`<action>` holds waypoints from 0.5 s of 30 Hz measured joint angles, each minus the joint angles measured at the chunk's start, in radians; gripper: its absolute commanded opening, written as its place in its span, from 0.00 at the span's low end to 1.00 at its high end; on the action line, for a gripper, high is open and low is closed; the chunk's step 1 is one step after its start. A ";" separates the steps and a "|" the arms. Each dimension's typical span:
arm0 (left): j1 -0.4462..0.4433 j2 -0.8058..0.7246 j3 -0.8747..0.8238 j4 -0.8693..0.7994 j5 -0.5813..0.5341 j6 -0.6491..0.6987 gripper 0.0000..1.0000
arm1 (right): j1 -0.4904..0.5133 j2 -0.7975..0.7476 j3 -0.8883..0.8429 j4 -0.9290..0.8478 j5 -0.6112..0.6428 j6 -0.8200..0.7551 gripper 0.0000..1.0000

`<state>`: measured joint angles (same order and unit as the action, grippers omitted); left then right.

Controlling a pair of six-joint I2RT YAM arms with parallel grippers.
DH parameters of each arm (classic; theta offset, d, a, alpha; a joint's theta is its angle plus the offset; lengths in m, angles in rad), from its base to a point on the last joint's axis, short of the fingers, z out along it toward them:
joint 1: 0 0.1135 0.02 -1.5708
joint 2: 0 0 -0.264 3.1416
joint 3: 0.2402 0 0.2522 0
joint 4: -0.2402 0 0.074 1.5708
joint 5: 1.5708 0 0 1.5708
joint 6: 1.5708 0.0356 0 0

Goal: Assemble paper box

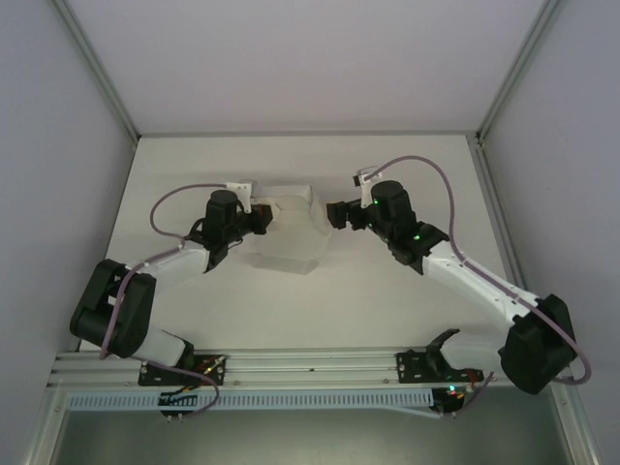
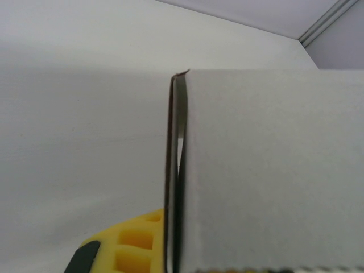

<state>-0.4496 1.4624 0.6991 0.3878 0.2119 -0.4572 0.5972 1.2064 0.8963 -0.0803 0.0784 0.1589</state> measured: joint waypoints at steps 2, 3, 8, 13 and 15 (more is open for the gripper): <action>0.000 -0.005 0.000 0.000 0.002 0.008 0.00 | -0.032 -0.035 0.000 -0.040 -0.029 -0.017 0.99; 0.000 -0.005 0.000 0.000 0.002 0.012 0.00 | -0.046 -0.048 0.000 -0.054 -0.053 -0.030 0.99; 0.000 -0.006 0.000 -0.008 0.003 0.026 0.00 | -0.071 -0.065 0.000 -0.090 -0.219 -0.115 0.94; 0.000 -0.006 0.001 -0.008 0.010 0.027 0.00 | -0.068 -0.002 0.030 -0.109 -0.374 -0.179 0.86; 0.000 -0.006 0.001 -0.008 0.011 0.027 0.00 | -0.064 0.043 0.062 -0.114 -0.412 -0.203 0.83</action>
<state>-0.4496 1.4567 0.7002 0.3798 0.2234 -0.4301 0.5335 1.2499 0.9585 -0.1940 -0.3336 -0.0437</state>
